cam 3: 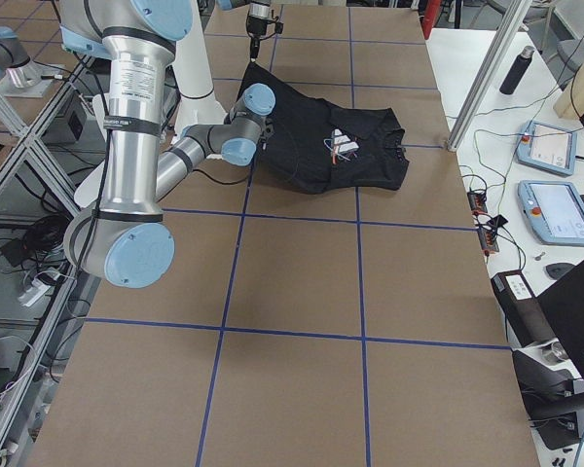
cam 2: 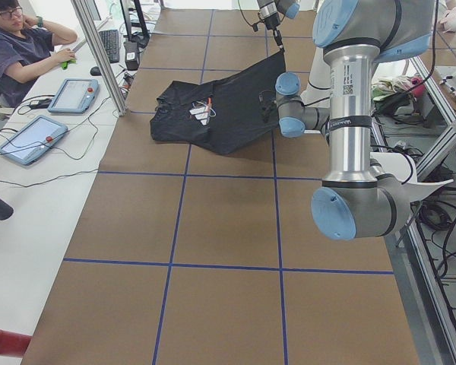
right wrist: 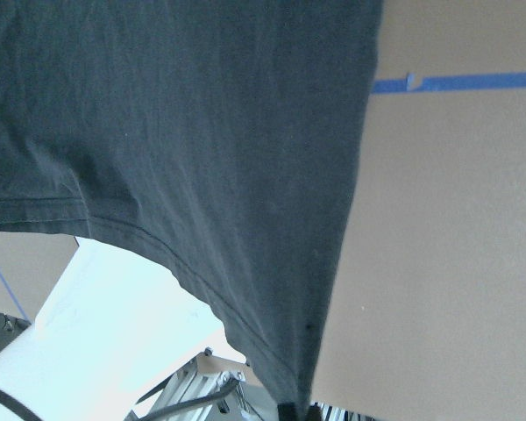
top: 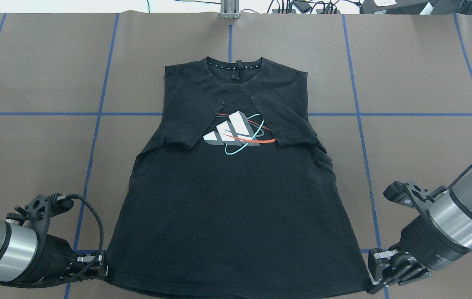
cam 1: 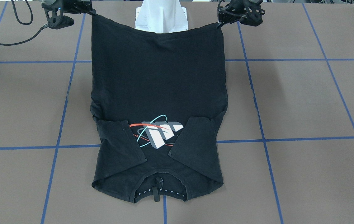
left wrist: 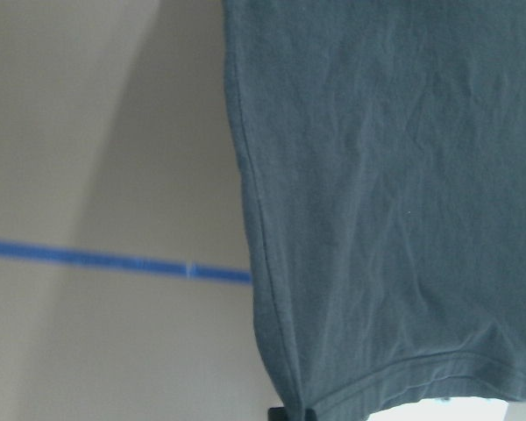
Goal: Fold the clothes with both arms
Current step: 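Lift the hem with both grippers and carry it toward the collar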
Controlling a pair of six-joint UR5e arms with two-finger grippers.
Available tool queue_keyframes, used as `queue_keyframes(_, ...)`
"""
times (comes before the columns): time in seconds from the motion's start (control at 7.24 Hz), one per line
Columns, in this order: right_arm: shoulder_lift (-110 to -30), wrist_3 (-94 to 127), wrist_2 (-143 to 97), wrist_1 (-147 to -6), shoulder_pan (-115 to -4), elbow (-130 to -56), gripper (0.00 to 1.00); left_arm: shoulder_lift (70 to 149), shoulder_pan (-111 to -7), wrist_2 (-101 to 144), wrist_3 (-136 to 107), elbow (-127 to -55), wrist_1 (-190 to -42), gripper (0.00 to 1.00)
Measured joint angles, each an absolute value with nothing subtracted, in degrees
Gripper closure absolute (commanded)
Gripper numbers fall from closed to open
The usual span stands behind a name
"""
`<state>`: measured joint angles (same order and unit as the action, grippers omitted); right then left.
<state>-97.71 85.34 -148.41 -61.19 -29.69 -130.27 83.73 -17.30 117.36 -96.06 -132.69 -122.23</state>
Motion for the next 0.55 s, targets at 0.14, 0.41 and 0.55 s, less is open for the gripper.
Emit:
queue_keyframes(0.14, -98.69, 85.34, -151.59, -61.18, -29.75, -130.31, 1.00, 83.64, -17.24, 120.59, -96.08, -133.22, -122.17, 1.00)
queue_keyframes(0.41, -99.51, 85.34, -153.55, -61.17, -31.19, -130.08, 1.00, 83.63, -17.60, 124.76, -96.14, -133.99, -121.36, 1.00)
queue_keyframes(0.55, -99.41, 85.33, -153.59, -61.13, -33.69, -129.72, 1.00, 83.65, -18.21, 125.57, -96.15, -134.11, -121.01, 1.00)
